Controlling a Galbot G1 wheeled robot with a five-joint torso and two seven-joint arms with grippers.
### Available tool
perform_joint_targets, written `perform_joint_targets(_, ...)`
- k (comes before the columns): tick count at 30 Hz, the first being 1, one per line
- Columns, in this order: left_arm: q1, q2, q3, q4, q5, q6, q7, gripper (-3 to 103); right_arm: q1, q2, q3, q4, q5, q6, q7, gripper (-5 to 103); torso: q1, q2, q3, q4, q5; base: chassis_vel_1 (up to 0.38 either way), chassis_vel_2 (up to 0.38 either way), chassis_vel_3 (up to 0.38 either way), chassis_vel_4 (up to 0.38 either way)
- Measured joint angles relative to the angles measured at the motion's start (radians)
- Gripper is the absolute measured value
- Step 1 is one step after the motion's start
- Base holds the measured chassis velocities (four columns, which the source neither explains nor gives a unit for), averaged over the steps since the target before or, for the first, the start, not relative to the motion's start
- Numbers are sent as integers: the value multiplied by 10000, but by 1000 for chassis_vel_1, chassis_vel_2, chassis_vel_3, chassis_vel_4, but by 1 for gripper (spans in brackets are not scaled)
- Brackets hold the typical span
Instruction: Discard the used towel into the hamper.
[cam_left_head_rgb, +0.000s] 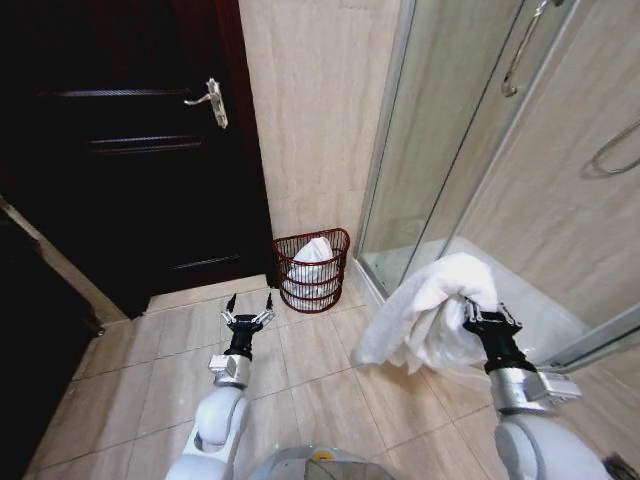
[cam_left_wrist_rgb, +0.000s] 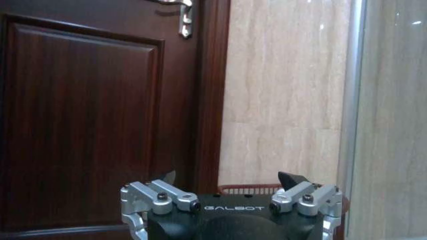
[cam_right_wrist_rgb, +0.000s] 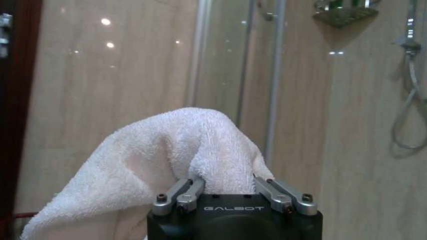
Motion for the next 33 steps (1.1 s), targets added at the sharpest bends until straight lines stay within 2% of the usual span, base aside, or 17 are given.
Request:
perform_joint_targets(5, 14, -96, 56, -35, 11, 24, -33, 100, 32, -48, -316, -37, -230, 95, 42, 20, 1, -1, 1, -1, -2, 154, 159, -147, -155)
perform_joint_targets(11, -217, -73, -12, 88, 13, 142, -145, 100, 653, -248, -713, -373, -86, 149, 489, 20, 1, 0, 0, 2, 3, 118, 101, -96, -92)
perform_joint_targets(14, -252, -114, -2, 251, 142, 85, -509, 100, 658, -285, -755, -402, 0, 149, 481, 20, 1, 0, 1, 0, 0, 32, 38, 23, 41)
perform_joint_targets(16, -337, -56, 69, 464, 613, 247, -1496, 100, 589, -360, -736, -471, 12, 239, 275, 20, 1, -1, 1, 1, 3, -42, -11, 65, 59)
perform_joint_targets(17, -337, -56, 69, 464, 613, 247, -1496, 100, 589, -360, -736, -471, 12, 239, 275, 20, 1, -1, 1, 1, 3, -42, -18, 58, 67)
perform_joint_targets(19, -418, -36, 64, 549, 542, 367, -1892, 100, 526, -446, -754, -529, 21, 310, 172, 20, 1, -1, 1, -2, 3, -43, -24, 56, 56)
perform_joint_targets(22, -485, -43, -128, 569, 470, 417, -1780, 100, 514, -563, -778, -531, 82, 305, 101, 20, 0, -1, 1, -3, 3, -17, -10, 4, 1)
perform_joint_targets(24, -551, 58, -348, 521, 326, 431, -1427, 100, 650, -755, -781, -383, 426, -19, 68, 20, 1, 0, 1, -1, 1, 0, 0, 0, 0)
perform_joint_targets(29, -708, 20, -662, 417, 177, 540, -1170, 100, 997, -1014, -778, -272, 854, -454, 82, 20, 0, -1, 1, 0, -2, 0, 0, 0, 0)
perform_joint_targets(33, -643, 72, -1123, 171, -160, 911, -911, 100, 1183, -1080, -759, -332, 893, -626, 66, 20, 1, -1, 1, 0, 2, 0, 0, 0, 0)
